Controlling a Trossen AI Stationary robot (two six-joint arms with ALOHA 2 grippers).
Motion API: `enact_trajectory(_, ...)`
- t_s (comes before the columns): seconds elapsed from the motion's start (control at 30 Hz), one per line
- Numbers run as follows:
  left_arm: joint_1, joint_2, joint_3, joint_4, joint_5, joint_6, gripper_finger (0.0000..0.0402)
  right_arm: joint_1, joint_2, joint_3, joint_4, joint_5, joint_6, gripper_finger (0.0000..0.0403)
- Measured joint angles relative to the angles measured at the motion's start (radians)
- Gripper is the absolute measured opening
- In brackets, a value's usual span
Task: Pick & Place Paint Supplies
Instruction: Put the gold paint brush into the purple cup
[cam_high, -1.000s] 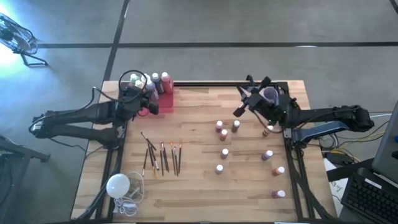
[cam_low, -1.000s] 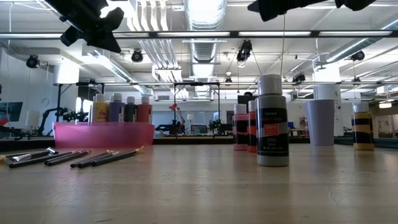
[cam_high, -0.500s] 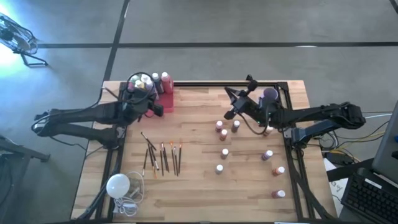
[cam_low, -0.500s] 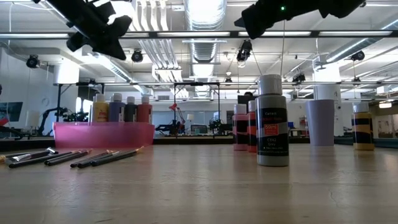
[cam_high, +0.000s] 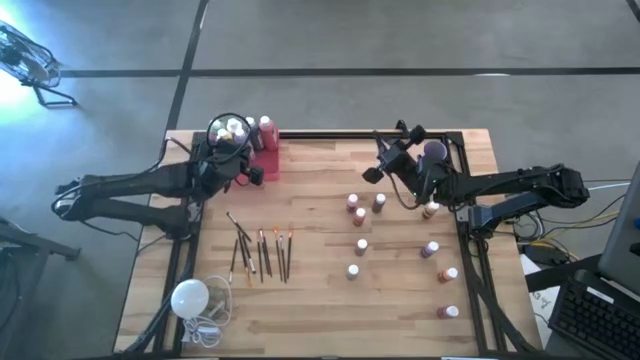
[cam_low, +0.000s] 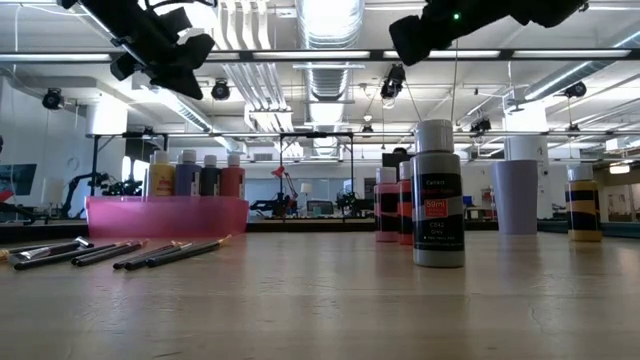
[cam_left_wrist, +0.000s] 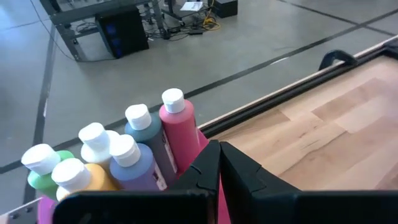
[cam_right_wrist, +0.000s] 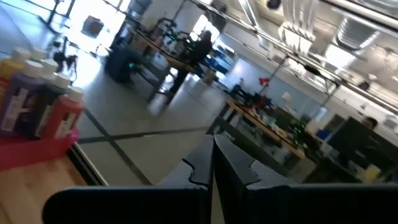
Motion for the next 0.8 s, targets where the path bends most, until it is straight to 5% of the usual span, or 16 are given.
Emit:
enact_trajectory(0.37, 0.022, 0.001, 0.0, -0.001, 0.0, 0.016, 0.0014, 0.0, -0.005, -0.002, 0.001, -0.037, 0.011, 0.0008)
enact_trajectory(0.63, 0.021, 0.001, -0.003, -0.001, 0.011, -0.015, 0.0014, 0.002, -0.005, -0.001, -0.004, -0.44, 0.07, 0.0008)
enact_trajectory(0.8, 0.021, 0.001, -0.004, 0.0, 0.011, -0.027, 0.0014, 0.001, -0.009, 0.009, -0.053, -0.601, 0.077, 0.0008)
